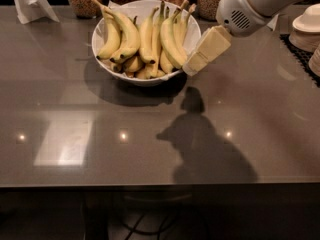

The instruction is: Pick banana from white bowl

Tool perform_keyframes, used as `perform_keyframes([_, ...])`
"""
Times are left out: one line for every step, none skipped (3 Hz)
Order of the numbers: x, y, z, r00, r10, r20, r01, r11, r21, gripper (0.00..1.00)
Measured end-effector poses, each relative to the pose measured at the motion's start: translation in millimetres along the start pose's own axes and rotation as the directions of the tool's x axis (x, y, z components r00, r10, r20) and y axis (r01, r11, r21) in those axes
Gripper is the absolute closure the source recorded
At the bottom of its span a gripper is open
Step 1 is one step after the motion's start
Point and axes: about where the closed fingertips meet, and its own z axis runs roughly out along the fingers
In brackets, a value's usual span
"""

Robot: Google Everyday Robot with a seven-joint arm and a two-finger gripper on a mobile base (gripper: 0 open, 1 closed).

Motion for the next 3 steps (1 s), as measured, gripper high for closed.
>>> perform_keyframes([-0.2,0.0,0.1,1.0,0.0,0.001,0.0,1.0,0.0,0.0])
perform_keyframes([-27.9,-4.1,18.4,0.997,-0.002,0.076,0.002,1.0,-0.002,0.0])
perform_keyframes([-55.9,-10.0,41.9,0.989,0.016,0.144,-0.015,0.9999,-0.004,0.19])
